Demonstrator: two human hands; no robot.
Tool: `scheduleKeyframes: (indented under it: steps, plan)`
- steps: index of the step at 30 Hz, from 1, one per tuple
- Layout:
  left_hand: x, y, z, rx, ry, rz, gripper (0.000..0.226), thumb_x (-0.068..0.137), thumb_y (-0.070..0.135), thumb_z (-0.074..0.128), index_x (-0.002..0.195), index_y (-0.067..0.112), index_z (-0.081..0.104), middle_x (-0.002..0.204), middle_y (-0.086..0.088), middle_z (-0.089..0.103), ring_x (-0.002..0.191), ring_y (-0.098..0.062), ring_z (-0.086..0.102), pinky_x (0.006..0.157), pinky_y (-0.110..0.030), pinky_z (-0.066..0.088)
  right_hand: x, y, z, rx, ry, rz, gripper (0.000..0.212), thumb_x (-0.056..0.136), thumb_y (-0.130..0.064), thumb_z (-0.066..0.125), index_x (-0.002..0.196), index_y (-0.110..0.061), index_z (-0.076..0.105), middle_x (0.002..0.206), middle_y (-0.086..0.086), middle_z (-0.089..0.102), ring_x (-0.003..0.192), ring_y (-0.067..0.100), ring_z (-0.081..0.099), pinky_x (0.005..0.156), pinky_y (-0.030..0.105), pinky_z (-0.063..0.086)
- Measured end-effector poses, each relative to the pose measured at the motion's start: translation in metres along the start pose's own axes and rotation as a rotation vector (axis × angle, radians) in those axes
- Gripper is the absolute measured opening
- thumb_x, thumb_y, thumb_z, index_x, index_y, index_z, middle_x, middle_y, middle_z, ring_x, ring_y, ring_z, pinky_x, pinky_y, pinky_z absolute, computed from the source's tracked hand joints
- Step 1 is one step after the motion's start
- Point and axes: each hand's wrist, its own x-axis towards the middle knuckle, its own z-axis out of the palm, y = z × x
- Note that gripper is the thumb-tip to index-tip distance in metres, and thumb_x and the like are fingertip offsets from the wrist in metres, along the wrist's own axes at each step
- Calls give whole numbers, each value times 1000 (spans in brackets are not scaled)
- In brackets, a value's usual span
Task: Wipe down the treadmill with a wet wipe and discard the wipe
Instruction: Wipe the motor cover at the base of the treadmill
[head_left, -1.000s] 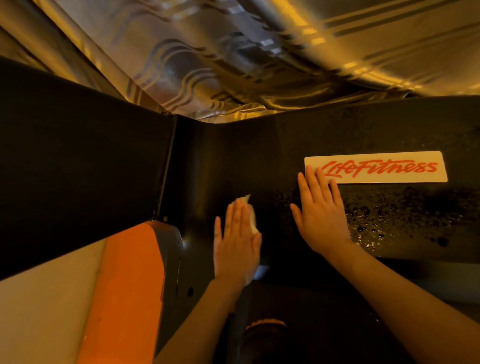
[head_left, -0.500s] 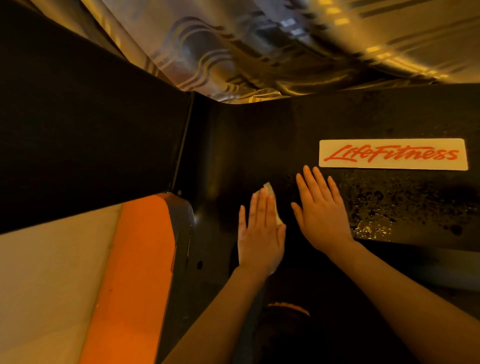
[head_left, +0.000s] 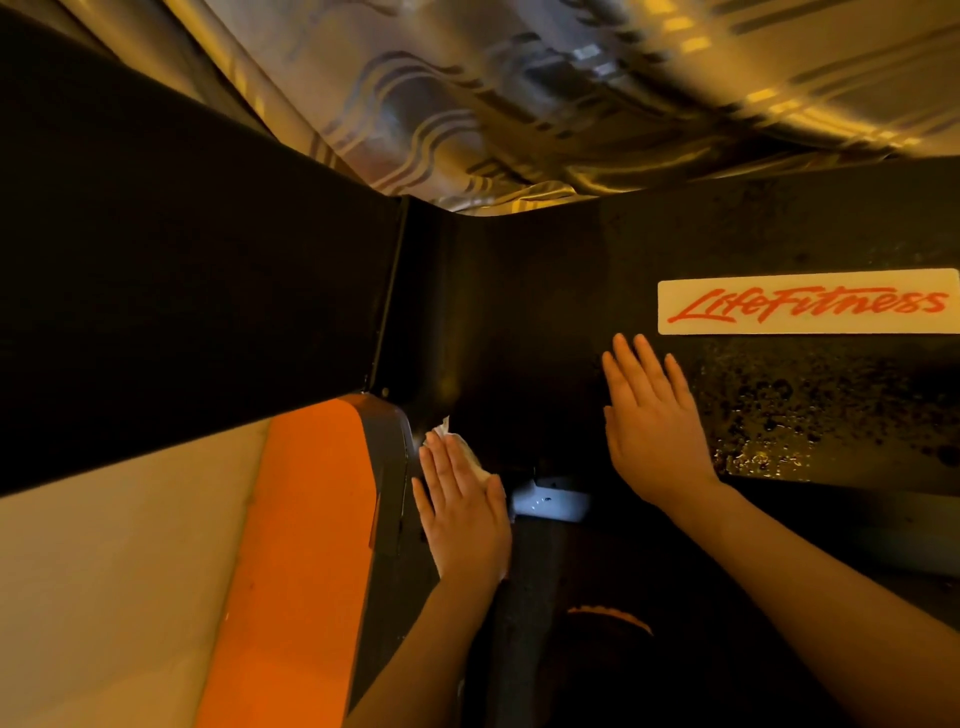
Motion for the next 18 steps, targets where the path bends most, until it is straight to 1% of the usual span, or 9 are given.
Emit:
scheduleKeyframes:
  steps: [1, 3, 5, 7, 9, 11, 12, 15, 18]
  plan:
    - [3, 3, 0, -6, 3, -15, 68, 99, 46, 14, 154, 7, 5, 161, -10, 4, 150, -26, 6, 118, -46, 11, 1, -6, 1, -3, 7, -49, 59, 90, -20, 60, 145, -3, 43, 156, 16, 33, 147, 32, 24, 119, 49, 14]
    - [10, 13, -1, -35, 13, -80, 69, 99, 47, 14, 154, 5, 10, 162, -12, 7, 149, -27, 8, 118, -48, 14, 1, -20, 2, -9, 14, -143, 62, 86, -20, 65, 143, -3, 46, 155, 17, 36, 146, 33, 28, 118, 48, 14]
    - [15, 25, -3, -84, 25, -156, 69, 99, 46, 17, 154, 4, 14, 162, -14, 12, 149, -28, 9, 118, -48, 17, -2, -33, 6, -10, -12, -172, 62, 90, -27, 62, 144, -3, 45, 155, 18, 35, 146, 33, 28, 118, 48, 15]
    - [17, 29, -4, -91, 41, -169, 68, 99, 45, 18, 154, 4, 15, 161, -15, 15, 148, -27, 10, 117, -48, 18, -7, -40, 12, -13, -54, -153, 63, 93, -35, 55, 146, -5, 42, 156, 18, 33, 146, 33, 27, 120, 49, 17]
    - [11, 25, -4, -67, 28, -132, 70, 97, 47, 15, 154, 7, 10, 162, -12, 11, 149, -25, 6, 117, -46, 12, -11, -42, 16, -25, -84, -140, 59, 98, -39, 42, 147, -5, 40, 156, 18, 32, 146, 33, 28, 120, 49, 19]
    - [1, 15, -5, -52, -12, -107, 71, 94, 50, 8, 154, 11, 0, 161, -6, -1, 149, -21, -3, 119, -43, 3, -11, -41, 18, -26, -112, -138, 63, 97, -42, 28, 147, -5, 39, 156, 18, 32, 146, 33, 27, 119, 49, 17]
    - [-5, 10, -5, -55, -36, -110, 72, 93, 52, 4, 152, 13, -5, 161, -4, -7, 149, -19, -8, 119, -42, -2, -10, -40, 18, -29, -122, -140, 65, 96, -43, 24, 148, -6, 39, 156, 18, 32, 146, 34, 27, 118, 49, 17]
    - [-14, 1, -7, -57, -81, -132, 75, 87, 55, -4, 149, 15, -14, 159, -1, -16, 146, -16, -19, 118, -38, -11, -10, -40, 17, -23, -121, -142, 66, 96, -43, 23, 147, -6, 39, 156, 19, 32, 146, 34, 28, 117, 49, 17]
    - [0, -3, -9, -84, -25, -208, 77, 90, 54, 0, 153, 10, -7, 162, -5, -10, 147, -17, -15, 119, -40, -7, -10, -38, 18, -17, -132, -149, 66, 96, -44, 23, 148, -6, 38, 157, 18, 31, 147, 33, 26, 117, 49, 18]
